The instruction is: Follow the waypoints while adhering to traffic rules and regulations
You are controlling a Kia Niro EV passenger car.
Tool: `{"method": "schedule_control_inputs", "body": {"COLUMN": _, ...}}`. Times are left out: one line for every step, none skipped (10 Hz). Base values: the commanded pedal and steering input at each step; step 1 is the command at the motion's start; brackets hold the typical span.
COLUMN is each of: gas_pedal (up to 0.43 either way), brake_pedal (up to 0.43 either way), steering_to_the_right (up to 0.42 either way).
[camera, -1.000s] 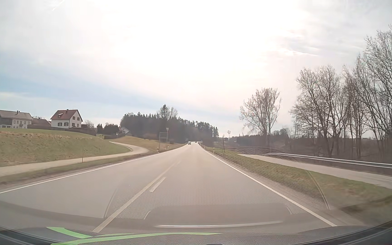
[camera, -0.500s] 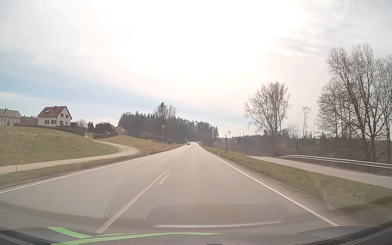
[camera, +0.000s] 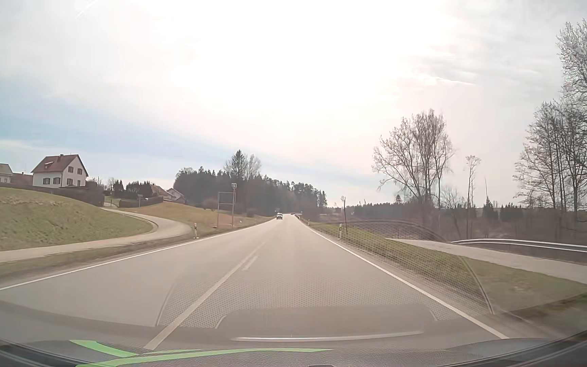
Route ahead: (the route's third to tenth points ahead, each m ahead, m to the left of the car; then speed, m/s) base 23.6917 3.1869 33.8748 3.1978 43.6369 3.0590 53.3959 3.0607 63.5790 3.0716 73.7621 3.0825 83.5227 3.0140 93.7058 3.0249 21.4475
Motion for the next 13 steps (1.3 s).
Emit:
{"method": "schedule_control_inputs", "body": {"gas_pedal": 0.280, "brake_pedal": 0.000, "steering_to_the_right": 0.004}}
{"method": "schedule_control_inputs", "body": {"gas_pedal": 0.280, "brake_pedal": 0.000, "steering_to_the_right": 0.004}}
{"method": "schedule_control_inputs", "body": {"gas_pedal": 0.280, "brake_pedal": 0.000, "steering_to_the_right": 0.004}}
{"method": "schedule_control_inputs", "body": {"gas_pedal": 0.280, "brake_pedal": 0.000, "steering_to_the_right": 0.004}}
{"method": "schedule_control_inputs", "body": {"gas_pedal": 0.280, "brake_pedal": 0.000, "steering_to_the_right": 0.004}}
{"method": "schedule_control_inputs", "body": {"gas_pedal": 0.280, "brake_pedal": 0.000, "steering_to_the_right": 0.004}}
{"method": "schedule_control_inputs", "body": {"gas_pedal": 0.280, "brake_pedal": 0.000, "steering_to_the_right": 0.004}}
{"method": "schedule_control_inputs", "body": {"gas_pedal": 0.280, "brake_pedal": 0.000, "steering_to_the_right": 0.004}}
{"method": "schedule_control_inputs", "body": {"gas_pedal": 0.280, "brake_pedal": 0.000, "steering_to_the_right": 0.004}}
{"method": "schedule_control_inputs", "body": {"gas_pedal": 0.280, "brake_pedal": 0.000, "steering_to_the_right": 0.003}}
{"method": "schedule_control_inputs", "body": {"gas_pedal": 0.280, "brake_pedal": 0.000, "steering_to_the_right": 0.003}}
{"method": "schedule_control_inputs", "body": {"gas_pedal": 0.280, "brake_pedal": 0.000, "steering_to_the_right": 0.002}}
{"method": "schedule_control_inputs", "body": {"gas_pedal": 0.280, "brake_pedal": 0.000, "steering_to_the_right": 0.002}}
